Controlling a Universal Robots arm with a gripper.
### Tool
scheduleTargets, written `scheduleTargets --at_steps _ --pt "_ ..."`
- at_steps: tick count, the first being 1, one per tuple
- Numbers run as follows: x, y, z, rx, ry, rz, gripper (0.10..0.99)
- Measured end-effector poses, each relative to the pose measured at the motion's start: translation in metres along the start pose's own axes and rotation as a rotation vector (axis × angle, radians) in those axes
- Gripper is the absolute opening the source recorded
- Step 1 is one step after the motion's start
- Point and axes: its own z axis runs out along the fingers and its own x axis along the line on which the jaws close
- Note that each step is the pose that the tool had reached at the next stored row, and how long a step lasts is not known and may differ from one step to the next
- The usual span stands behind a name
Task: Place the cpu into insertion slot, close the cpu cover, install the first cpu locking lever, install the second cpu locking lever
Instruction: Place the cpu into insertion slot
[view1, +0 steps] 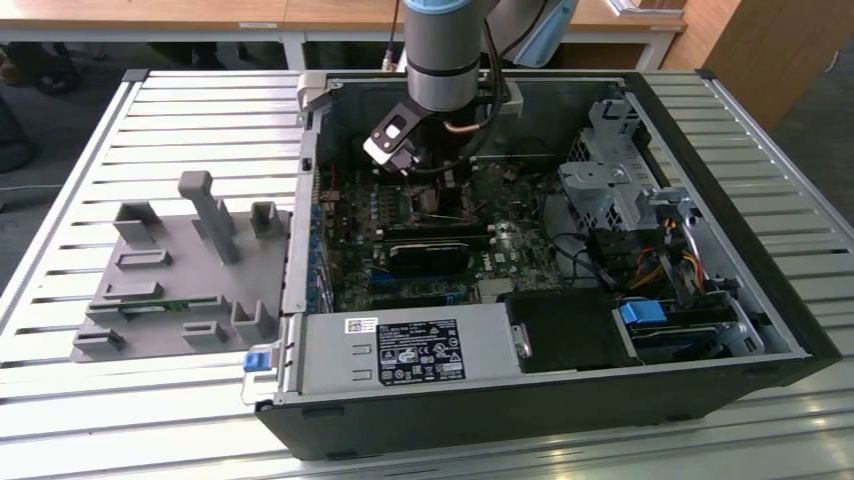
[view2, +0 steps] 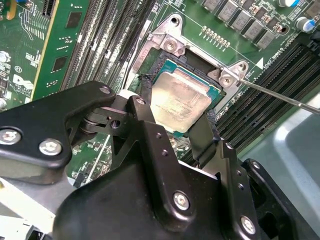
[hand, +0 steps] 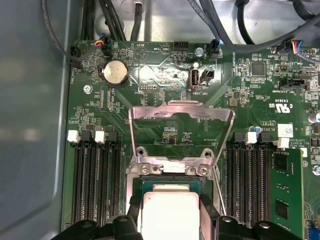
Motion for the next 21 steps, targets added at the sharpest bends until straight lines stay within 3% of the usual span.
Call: scheduleTargets --at_steps 16,18,19,21 --pt "0.0000 -0.0002 0.0019 0.000 0.0000 0.000 0.541" --pt "0.0002 -0.0001 0.0023 -0.001 0.0009 0.000 0.553" --pt "0.0001 -0.0001 0.0022 0.000 0.0005 0.000 0.616" --pt "0.0000 -0.0002 0.0020 0.000 0.0000 0.000 0.616"
